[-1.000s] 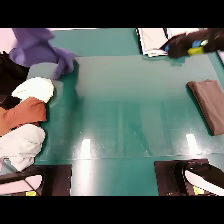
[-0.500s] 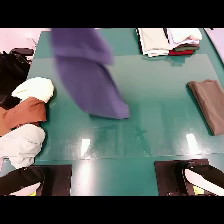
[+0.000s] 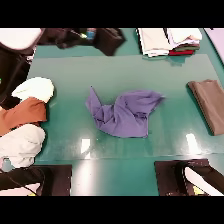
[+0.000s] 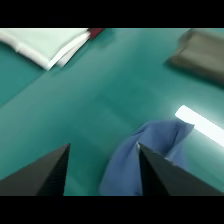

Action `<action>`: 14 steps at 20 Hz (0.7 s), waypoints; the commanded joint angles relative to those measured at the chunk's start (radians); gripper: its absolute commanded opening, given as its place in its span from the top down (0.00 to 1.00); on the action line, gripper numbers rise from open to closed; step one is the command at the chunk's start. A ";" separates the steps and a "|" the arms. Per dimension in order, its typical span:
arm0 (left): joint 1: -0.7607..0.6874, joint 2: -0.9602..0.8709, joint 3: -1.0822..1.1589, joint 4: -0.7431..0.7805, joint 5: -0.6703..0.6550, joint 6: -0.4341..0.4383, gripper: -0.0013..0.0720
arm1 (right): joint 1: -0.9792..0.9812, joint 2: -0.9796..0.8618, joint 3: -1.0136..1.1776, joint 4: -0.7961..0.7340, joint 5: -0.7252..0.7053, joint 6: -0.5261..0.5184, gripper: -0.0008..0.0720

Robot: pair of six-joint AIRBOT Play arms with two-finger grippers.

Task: Fold the shirts.

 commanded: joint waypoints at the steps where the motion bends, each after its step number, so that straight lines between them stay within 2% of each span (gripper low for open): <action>1: 0.212 -0.015 -0.010 -0.006 -0.159 -0.085 0.29 | -0.030 0.061 -0.160 0.005 0.000 0.001 0.97; 3: 0.320 -0.015 -0.076 -0.018 -0.173 -0.094 0.29 | -0.029 0.082 -0.248 0.009 0.000 0.001 0.97; 6: 0.402 -0.015 -0.247 -0.024 -0.158 -0.097 0.29 | -0.030 0.085 -0.383 0.081 -0.005 0.001 0.96; 7: 0.415 -0.015 -0.319 -0.025 -0.147 -0.096 0.29 | -0.030 0.073 -0.423 0.084 -0.008 0.001 0.84; 8: 0.420 -0.015 -0.386 -0.025 -0.132 -0.095 0.29 | -0.030 0.048 -0.463 0.084 -0.008 0.001 0.50; 9: 0.421 -0.015 -0.441 -0.025 -0.116 -0.096 0.29 | -0.030 0.020 -0.500 0.082 -0.003 0.001 0.34; 12: 0.421 -0.015 -0.539 -0.026 -0.102 -0.095 0.29 | -0.034 -0.107 -0.608 0.085 -0.016 0.001 0.34; 14: 0.421 -0.015 -0.546 -0.025 -0.102 -0.093 0.29 | -0.036 -0.193 -0.654 0.084 -0.082 0.005 0.34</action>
